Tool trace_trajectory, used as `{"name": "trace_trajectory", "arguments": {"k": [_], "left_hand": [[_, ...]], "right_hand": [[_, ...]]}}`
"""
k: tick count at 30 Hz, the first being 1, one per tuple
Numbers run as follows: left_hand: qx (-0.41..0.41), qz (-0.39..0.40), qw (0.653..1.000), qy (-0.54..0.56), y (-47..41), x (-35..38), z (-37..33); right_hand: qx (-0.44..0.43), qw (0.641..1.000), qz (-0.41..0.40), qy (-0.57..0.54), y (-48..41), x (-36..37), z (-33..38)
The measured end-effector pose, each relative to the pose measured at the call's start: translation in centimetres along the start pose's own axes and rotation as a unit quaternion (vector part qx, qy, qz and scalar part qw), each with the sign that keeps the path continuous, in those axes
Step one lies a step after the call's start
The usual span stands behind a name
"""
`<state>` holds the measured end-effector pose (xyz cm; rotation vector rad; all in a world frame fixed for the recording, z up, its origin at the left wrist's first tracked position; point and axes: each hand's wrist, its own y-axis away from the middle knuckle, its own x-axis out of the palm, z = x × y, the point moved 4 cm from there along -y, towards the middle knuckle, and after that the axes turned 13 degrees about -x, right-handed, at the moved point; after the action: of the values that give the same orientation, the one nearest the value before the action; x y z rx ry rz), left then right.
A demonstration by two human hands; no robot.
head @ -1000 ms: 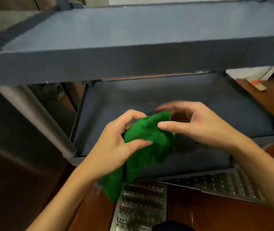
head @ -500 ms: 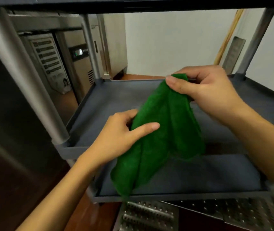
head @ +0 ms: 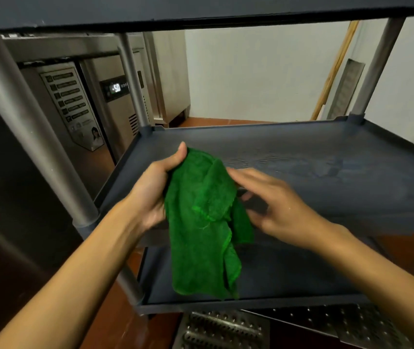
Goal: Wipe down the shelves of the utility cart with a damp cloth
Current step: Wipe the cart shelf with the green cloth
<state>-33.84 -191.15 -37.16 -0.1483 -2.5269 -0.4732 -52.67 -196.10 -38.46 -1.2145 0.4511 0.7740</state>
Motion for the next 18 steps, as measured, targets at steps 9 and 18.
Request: {"name": "trace_trajectory", "arguments": {"k": [9, 18], "left_hand": [[-0.057, -0.039, 0.997, -0.017, -0.5, -0.9, -0.1], [-0.085, -0.057, 0.994, -0.032, -0.7, -0.7, 0.5]], "right_hand": [[-0.046, 0.997, 0.046, 0.036, -2.0, -2.8, 3.5], [-0.080, 0.982, 0.093, 0.145, -3.4, -2.0, 5.5]]}}
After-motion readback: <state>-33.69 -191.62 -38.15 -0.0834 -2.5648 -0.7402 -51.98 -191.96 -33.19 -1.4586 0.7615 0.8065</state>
